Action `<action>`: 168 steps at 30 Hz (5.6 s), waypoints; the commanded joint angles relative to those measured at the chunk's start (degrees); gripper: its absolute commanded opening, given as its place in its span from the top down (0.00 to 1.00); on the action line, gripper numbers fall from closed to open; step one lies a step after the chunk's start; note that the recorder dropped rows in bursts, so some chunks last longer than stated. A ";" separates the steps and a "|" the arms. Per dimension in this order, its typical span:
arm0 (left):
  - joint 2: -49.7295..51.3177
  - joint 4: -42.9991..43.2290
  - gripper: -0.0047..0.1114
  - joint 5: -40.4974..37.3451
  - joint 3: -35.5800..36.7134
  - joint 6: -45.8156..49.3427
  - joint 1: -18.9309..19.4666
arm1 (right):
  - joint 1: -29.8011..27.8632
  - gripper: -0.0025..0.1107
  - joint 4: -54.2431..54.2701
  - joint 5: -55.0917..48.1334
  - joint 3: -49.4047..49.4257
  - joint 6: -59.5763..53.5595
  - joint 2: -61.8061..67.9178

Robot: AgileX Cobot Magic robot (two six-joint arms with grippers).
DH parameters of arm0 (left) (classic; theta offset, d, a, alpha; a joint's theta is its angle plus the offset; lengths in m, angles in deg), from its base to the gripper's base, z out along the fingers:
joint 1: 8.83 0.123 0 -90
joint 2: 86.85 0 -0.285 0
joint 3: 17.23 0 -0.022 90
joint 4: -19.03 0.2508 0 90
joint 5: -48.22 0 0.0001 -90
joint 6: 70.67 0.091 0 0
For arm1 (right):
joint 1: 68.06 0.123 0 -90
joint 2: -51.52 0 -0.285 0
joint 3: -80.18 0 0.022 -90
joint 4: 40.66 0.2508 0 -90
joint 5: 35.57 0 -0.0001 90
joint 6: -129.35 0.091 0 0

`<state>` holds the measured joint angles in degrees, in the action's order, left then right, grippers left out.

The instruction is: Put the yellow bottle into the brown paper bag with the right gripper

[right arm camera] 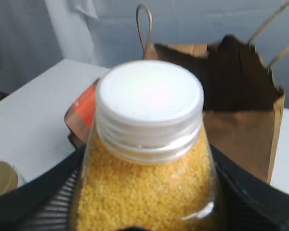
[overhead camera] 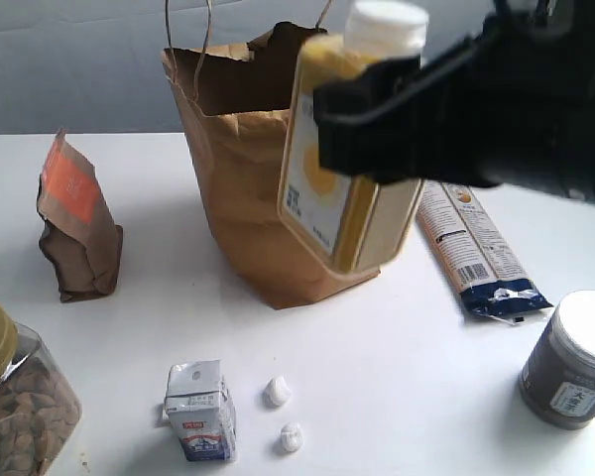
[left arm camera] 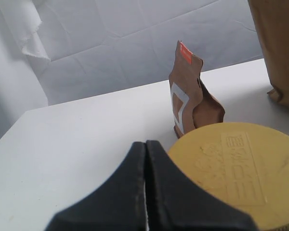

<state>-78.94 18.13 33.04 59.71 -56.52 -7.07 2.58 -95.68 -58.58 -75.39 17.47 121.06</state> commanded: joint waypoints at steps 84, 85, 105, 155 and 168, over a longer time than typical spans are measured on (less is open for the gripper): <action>-0.13 0.02 0.96 0.32 0.27 -0.41 0.01 | -1.48 0.98 -15.88 -16.51 -33.30 0.44 29.37; -0.13 0.02 0.96 0.32 0.27 -0.41 0.01 | -0.16 0.98 -14.79 -20.79 -33.30 -2.74 27.90; -0.13 0.02 0.96 0.32 0.27 -0.41 0.01 | 9.94 0.98 -27.79 -26.47 21.02 33.40 -17.68; -0.13 0.17 0.96 0.32 0.27 -0.41 0.01 | 3.91 0.98 38.84 15.55 52.79 -41.61 -61.75; -0.13 0.17 0.96 0.32 0.27 -0.41 0.01 | -30.37 0.98 46.65 20.52 52.79 -52.66 -61.75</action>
<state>-78.94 18.13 33.04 59.71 -56.52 -7.07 -22.10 -49.44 -38.97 -22.79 -34.61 59.42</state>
